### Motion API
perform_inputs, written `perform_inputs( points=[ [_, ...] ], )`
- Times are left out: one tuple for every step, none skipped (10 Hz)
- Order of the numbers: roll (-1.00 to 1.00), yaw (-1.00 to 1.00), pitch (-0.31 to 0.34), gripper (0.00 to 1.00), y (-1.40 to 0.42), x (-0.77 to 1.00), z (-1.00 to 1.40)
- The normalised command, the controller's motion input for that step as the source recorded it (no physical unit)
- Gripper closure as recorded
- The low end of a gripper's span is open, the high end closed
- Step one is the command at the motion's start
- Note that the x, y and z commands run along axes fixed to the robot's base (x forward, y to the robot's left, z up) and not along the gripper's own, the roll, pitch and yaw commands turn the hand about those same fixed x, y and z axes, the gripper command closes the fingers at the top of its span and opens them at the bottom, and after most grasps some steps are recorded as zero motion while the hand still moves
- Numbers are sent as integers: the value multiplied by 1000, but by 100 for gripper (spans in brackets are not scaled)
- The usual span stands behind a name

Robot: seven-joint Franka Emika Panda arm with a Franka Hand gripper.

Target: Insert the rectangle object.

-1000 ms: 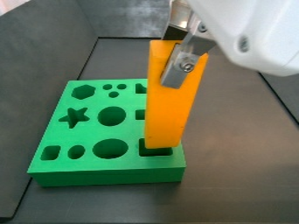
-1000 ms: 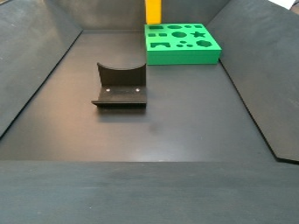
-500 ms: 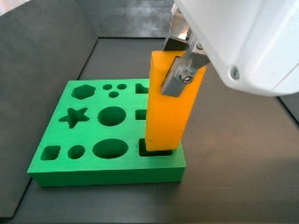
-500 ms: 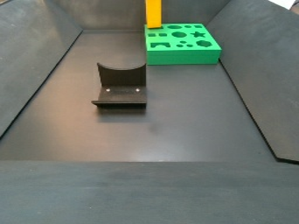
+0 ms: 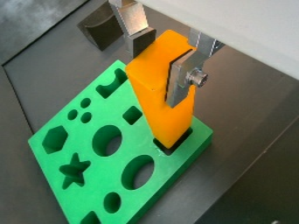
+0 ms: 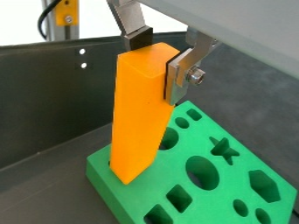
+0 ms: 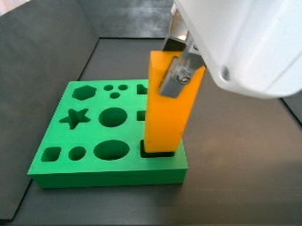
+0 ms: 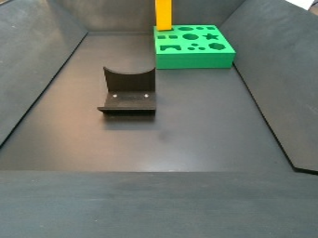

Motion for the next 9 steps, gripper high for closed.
perform_inputs(
  points=[
    [0, -189, 179, 100, 0, -180, 29],
    [0, -143, 200, 100, 0, -37, -14],
    [47, -20, 190, 100, -69, 34, -106],
    [66, 0, 196, 100, -103, 146, -71],
    [69, 0, 196, 100, -94, 197, -23],
    [76, 0, 207, 100, -111, 174, -111],
    [86, -3, 227, 100, -131, 157, -183],
    [59, 0, 250, 100, -69, 97, -274],
    [30, 0, 256, 100, 0, 0, -329]
  ],
)
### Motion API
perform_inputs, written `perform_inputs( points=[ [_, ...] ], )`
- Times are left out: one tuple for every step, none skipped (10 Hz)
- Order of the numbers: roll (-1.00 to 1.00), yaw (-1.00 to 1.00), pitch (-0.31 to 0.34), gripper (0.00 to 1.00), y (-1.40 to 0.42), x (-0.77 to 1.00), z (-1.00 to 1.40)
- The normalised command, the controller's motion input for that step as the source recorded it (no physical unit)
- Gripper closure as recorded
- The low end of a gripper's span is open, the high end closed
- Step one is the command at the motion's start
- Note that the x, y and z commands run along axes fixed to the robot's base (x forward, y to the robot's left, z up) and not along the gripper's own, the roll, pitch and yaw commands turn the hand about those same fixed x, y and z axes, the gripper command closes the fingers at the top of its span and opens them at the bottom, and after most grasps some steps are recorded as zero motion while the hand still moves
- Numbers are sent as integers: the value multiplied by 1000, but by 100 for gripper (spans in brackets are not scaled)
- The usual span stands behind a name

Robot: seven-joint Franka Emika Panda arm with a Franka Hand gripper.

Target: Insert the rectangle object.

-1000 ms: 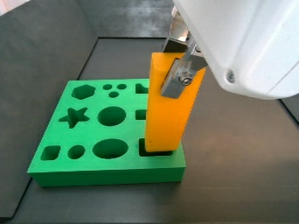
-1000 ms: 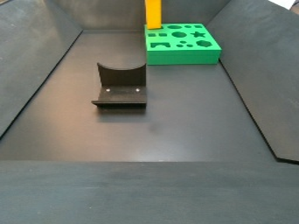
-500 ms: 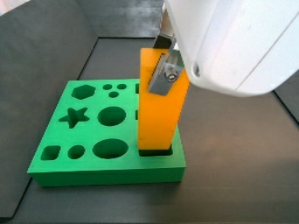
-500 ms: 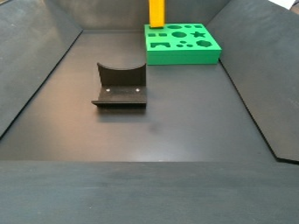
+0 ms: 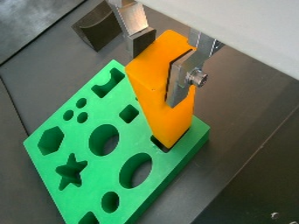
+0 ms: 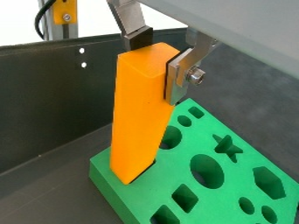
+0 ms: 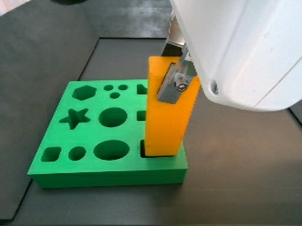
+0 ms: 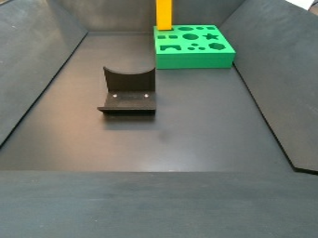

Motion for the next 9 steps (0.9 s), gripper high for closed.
perform_inputs(
  points=[
    [0, -29, 251, 100, 0, -37, -169],
    [0, -43, 219, 100, 3, -206, -60],
    [0, -54, 204, 100, 0, -226, 0],
    [0, -57, 189, 100, 6, -243, 0],
    [0, -63, 179, 100, 0, -211, 0],
    [0, -66, 160, 100, 0, -206, 37],
    [4, -66, 161, 100, 0, -129, 40],
    [44, -29, 187, 100, -123, 0, 0],
    [79, 0, 207, 100, -234, 197, -100]
  ],
)
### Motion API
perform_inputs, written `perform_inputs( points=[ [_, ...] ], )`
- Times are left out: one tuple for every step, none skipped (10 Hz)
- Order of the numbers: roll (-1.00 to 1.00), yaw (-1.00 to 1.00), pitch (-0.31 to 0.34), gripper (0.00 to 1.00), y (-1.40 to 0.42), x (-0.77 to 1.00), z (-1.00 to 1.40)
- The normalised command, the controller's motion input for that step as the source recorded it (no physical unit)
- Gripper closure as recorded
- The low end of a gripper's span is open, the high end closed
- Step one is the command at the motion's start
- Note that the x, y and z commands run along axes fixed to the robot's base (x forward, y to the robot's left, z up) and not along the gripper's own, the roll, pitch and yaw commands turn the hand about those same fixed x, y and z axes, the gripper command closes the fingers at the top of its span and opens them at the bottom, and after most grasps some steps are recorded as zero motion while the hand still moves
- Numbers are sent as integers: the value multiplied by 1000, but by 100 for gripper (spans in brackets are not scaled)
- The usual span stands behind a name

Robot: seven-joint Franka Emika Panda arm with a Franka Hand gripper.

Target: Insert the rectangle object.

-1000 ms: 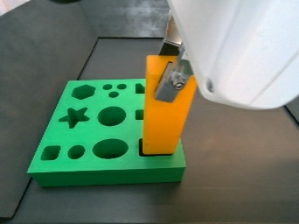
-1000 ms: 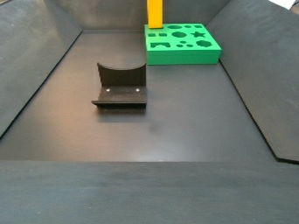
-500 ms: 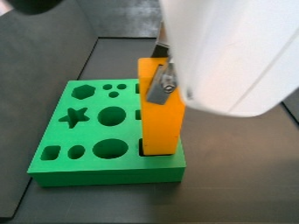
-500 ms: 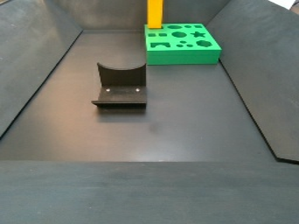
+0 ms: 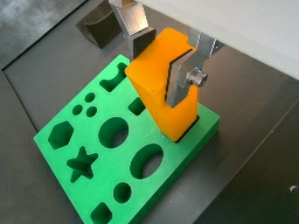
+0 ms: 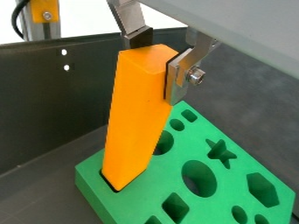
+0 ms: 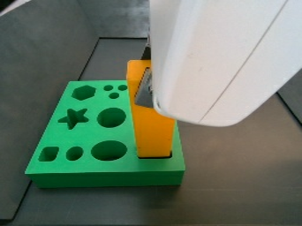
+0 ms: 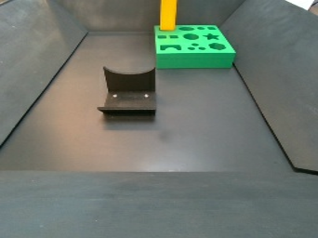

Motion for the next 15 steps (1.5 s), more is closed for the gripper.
perform_inputs(
  points=[
    [129, 0, 243, 100, -277, 360, -166],
    [134, 0, 260, 100, -240, 383, -214],
    [117, 6, 281, 100, -189, 377, -309],
    [0, 63, 291, 100, -11, 440, -400],
    [-241, 6, 379, 100, 26, 594, -260],
    [-349, 0, 356, 100, 46, 603, -100],
    [-470, 0, 180, 100, 166, 574, -63],
    [-500, -6, 0, 100, 200, 386, 0],
    [-473, -77, -70, 100, 217, 229, -171],
    [-380, -129, -131, 100, 9, 220, -326],
    [-177, -154, -131, 100, -146, 200, -706],
    [70, -97, 0, 100, -360, 309, -971],
    [267, -29, 27, 100, -351, 154, -654],
    [-57, 0, 0, 100, 0, 0, -166],
    [60, 63, -69, 100, -240, -51, -94]
  ],
)
